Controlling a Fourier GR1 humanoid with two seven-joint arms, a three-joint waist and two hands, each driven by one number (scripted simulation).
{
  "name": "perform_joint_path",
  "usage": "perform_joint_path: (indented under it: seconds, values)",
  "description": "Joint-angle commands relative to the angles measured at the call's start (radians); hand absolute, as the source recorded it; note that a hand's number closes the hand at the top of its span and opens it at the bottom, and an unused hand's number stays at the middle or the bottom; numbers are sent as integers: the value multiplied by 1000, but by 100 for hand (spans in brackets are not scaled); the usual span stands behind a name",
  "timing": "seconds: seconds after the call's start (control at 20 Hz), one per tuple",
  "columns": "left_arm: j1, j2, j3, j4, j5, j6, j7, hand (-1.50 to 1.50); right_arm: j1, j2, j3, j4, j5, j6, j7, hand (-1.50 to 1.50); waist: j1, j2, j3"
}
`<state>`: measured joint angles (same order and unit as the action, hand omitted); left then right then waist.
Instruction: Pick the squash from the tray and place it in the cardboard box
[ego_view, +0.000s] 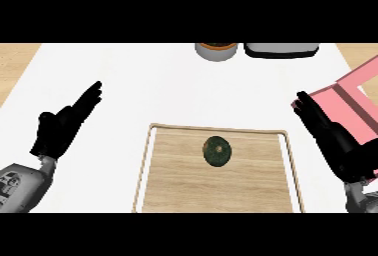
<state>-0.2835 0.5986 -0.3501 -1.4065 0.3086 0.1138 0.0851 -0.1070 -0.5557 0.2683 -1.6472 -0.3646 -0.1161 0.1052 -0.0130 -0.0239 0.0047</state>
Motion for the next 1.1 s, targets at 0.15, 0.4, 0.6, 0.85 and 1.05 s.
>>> perform_joint_path:
  seconds: [0.15,0.4,0.6,0.85,1.05]
  values:
    - [54,-96,127,-46,73,133,-35,0,14,101,-212,76,-42,-158,-159,150,22,22,-4]
    - [114,-193,158,-72,131,192,-55,0,125,89,-176,224,203,-354,-217,150,28,28,-5]
    - [124,-202,181,-110,121,208,-41,0,93,122,-171,269,275,-326,-464,-150,20,25,-4]
    - [96,-234,143,-165,74,273,31,0,84,-89,-118,65,343,-197,-235,-150,6,21,-6]
    - [118,-219,172,-137,98,239,4,0,49,-237,7,-11,407,-24,-35,-150,13,22,-10]
